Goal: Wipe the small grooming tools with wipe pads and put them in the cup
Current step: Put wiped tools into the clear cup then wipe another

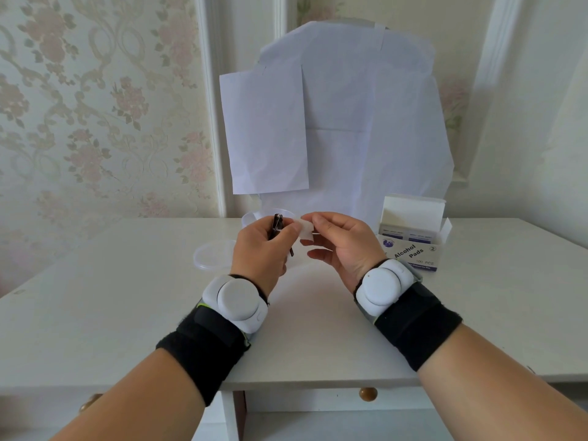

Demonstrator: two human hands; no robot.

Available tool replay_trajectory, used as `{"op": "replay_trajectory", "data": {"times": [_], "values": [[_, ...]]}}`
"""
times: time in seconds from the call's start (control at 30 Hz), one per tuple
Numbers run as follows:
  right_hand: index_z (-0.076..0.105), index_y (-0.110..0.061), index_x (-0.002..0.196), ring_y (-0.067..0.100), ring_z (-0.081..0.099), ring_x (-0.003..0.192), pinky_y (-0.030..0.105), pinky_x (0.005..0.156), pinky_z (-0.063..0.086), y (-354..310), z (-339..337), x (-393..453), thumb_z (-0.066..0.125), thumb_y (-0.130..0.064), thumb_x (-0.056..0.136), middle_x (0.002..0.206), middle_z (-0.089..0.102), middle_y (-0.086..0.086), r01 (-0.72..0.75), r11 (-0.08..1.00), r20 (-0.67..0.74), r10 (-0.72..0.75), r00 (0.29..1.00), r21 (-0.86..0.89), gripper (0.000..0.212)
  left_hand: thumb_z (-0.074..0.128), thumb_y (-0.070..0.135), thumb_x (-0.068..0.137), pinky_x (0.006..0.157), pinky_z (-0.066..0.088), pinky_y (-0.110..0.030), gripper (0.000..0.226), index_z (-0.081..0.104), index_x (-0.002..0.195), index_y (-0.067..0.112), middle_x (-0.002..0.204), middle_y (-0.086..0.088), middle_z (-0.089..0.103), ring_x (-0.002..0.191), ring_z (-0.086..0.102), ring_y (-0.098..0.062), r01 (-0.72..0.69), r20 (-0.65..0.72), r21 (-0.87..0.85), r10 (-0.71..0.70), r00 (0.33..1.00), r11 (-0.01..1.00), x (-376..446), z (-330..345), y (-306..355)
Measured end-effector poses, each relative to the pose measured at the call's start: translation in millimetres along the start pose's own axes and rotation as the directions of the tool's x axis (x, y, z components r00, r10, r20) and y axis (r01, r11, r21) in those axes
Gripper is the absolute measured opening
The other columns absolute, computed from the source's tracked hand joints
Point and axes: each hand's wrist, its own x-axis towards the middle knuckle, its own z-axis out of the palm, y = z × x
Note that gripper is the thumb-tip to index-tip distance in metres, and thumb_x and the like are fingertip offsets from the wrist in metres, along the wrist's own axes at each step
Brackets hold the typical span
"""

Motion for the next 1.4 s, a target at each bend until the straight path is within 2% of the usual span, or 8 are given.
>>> {"op": "replay_trajectory", "data": {"times": [0.1, 0.27, 0.57, 0.83, 1.0, 1.1, 1.27, 1.4], "values": [[0.074, -0.008, 0.098, 0.024, 0.068, 0.076, 0.031, 0.065, 0.053, -2, 0, 0, 0.06, -0.018, 0.096, 0.087, 0.073, 0.01, -0.017, 0.999, 0.004, 0.017, 1.0, 0.049, 0.017, 0.063, 0.015, 0.089, 0.042, 0.033, -0.022, 0.019, 0.064, 0.071, 0.013, 0.044, 0.006, 0.041, 0.041, 0.035, -0.012, -0.002, -0.01, 0.007, 0.002, 1.0, 1.0, 0, 0, 0], [0.071, -0.007, 0.109, 0.023, 0.064, 0.074, 0.032, 0.068, 0.054, -4, 1, -2, 0.067, -0.016, 0.089, 0.087, 0.069, 0.01, -0.032, 0.996, 0.152, 0.02, 0.988, 0.079, 0.023, 0.06, 0.016, 0.091, 0.042, 0.035, -0.024, 0.022, 0.061, 0.069, 0.012, 0.043, 0.005, 0.042, 0.04, 0.037, -0.013, 0.022, -0.031, -0.003, -0.022, 0.999, 1.0, 0, 0, 0], [0.073, -0.011, 0.093, 0.015, 0.057, 0.065, 0.028, 0.063, 0.05, 1, -3, 3, 0.063, -0.007, 0.091, 0.073, 0.062, 0.002, -0.053, 0.984, 0.09, 0.039, 0.995, 0.168, 0.011, 0.056, 0.009, 0.089, 0.042, 0.03, -0.025, 0.024, 0.049, 0.066, 0.011, 0.053, -0.004, 0.036, 0.055, 0.038, -0.023, 0.126, -0.014, -0.124, -0.128, 0.992, 0.984, 0, -1, 2], [0.075, -0.018, 0.096, 0.014, 0.06, 0.072, 0.027, 0.069, 0.052, 0, 0, -1, 0.059, 0.004, 0.091, 0.082, 0.061, 0.005, -0.012, 0.994, 0.192, -0.009, 0.981, 0.11, 0.027, 0.048, 0.008, 0.088, 0.044, 0.02, -0.023, 0.032, 0.038, 0.059, 0.015, 0.046, 0.002, 0.032, 0.04, 0.021, -0.014, 0.266, 0.043, -0.343, -0.268, 0.963, 0.901, -1, -5, 10], [0.075, -0.018, 0.1, 0.02, 0.064, 0.092, 0.035, 0.083, 0.054, -1, 4, -5, 0.068, -0.012, 0.087, 0.098, 0.07, 0.003, 0.044, 0.997, 0.219, -0.057, 0.974, 0.062, 0.016, 0.052, 0.011, 0.089, 0.044, 0.02, -0.023, 0.024, 0.047, 0.065, 0.013, 0.048, 0.002, 0.032, 0.039, 0.024, -0.013, 0.303, 0.052, -0.379, -0.307, 0.95, 0.874, -1, -8, 10], [0.073, -0.022, 0.11, 0.019, 0.069, 0.097, 0.034, 0.087, 0.056, -2, 6, -7, 0.075, -0.017, 0.082, 0.103, 0.074, 0.002, 0.098, 0.993, 0.222, -0.081, 0.972, -0.068, 0.029, 0.054, 0.013, 0.09, 0.042, 0.024, -0.022, 0.022, 0.053, 0.068, 0.012, 0.045, 0.004, 0.036, 0.036, 0.028, -0.012, 0.29, 0.052, -0.368, -0.291, 0.955, 0.884, -2, -8, 11], [0.076, -0.017, 0.106, 0.017, 0.072, 0.086, 0.027, 0.077, 0.057, -1, 6, -8, 0.077, -0.012, 0.082, 0.091, 0.077, 0.004, 0.184, 0.953, 0.142, -0.153, 0.978, -0.24, 0.024, 0.057, 0.013, 0.089, 0.042, 0.022, -0.022, 0.017, 0.071, 0.08, 0.009, 0.049, 0.003, 0.035, 0.04, 0.024, -0.012, 0.253, 0.066, -0.359, -0.246, 0.967, 0.898, -1, -9, 10], [0.077, -0.011, 0.093, 0.019, 0.072, 0.081, 0.031, 0.072, 0.055, 1, 4, -7, 0.07, -0.013, 0.088, 0.088, 0.076, 0.011, 0.135, 0.974, 0.07, -0.124, 0.99, -0.184, 0.009, 0.058, 0.013, 0.091, 0.04, 0.022, -0.021, 0.018, 0.072, 0.079, 0.01, 0.051, 0.001, 0.036, 0.043, 0.021, -0.013, 0.246, 0.073, -0.353, -0.236, 0.969, 0.903, -2, -8, 8]]}}
